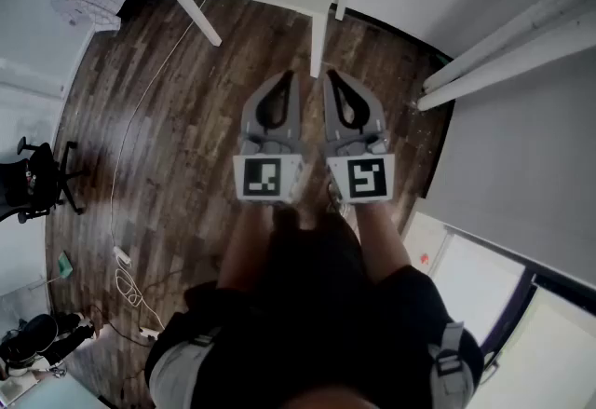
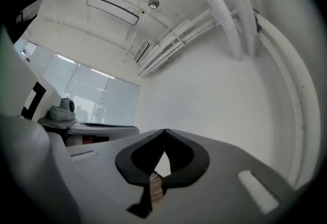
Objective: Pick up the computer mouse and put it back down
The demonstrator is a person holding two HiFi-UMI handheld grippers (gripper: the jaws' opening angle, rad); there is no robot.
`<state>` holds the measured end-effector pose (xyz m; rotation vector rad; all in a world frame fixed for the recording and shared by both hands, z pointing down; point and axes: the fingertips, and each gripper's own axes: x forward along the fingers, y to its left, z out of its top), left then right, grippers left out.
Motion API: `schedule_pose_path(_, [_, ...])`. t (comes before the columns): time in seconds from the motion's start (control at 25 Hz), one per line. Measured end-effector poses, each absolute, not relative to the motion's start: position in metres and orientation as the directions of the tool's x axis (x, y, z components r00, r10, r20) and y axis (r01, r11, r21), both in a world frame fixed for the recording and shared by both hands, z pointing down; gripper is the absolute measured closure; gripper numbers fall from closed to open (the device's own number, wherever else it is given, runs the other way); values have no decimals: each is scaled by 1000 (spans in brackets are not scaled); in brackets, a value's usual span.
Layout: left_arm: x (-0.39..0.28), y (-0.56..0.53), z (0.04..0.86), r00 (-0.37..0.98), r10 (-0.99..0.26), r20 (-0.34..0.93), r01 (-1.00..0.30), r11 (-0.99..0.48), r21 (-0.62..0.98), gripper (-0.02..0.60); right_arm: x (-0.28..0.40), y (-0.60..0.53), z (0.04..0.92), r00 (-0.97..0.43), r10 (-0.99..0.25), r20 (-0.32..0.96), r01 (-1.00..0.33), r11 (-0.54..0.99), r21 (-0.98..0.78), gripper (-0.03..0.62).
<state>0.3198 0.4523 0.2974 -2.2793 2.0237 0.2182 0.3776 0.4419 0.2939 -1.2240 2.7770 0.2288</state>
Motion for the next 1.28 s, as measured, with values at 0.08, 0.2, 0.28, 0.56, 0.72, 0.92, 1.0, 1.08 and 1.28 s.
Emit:
schedule_pose_path(0.08, [321,453,295,117,-979,-167,-992,-123,24,580,378,442,292,-669,-728,-147,-742,664,92,580])
schedule_pose_path(0.2, [321,455,290,116,-978,-174,-992,-124,37,580,378,444,283,-661,-730,-173,-749,655,95,580])
schedule_pose_path(0.28, [321,456,289,115,-978,-172,-992,-124,39,580,379,446,280,-656,-731,-187,-753,650,101,580])
schedule_pose_path(0.56, [322,465,288,116,-976,-183,-992,-123,26,580,379,455,281,-658,-729,-188,-751,652,100,580])
schedule_pose_path(0.72, [320,472,288,117,-976,-184,-992,-125,32,580,375,461,280,-660,-727,-190,-750,653,107,580])
schedule_pose_path(0.92, [305,481,290,114,-976,-184,-991,-124,45,580,360,471,282,-659,-729,-186,-751,652,105,580])
schedule_pose_path(1.0, [296,483,292,115,-977,-182,-991,-125,43,580,351,473,284,-659,-730,-182,-751,651,110,580])
schedule_pose_path(1.08, [284,484,295,114,-977,-179,-991,-124,42,580,339,473,286,-659,-731,-174,-751,650,114,580])
schedule_pose_path(1.28, [252,489,308,125,-980,-157,-989,-134,54,580,310,477,294,-646,-748,-154,-763,637,109,580])
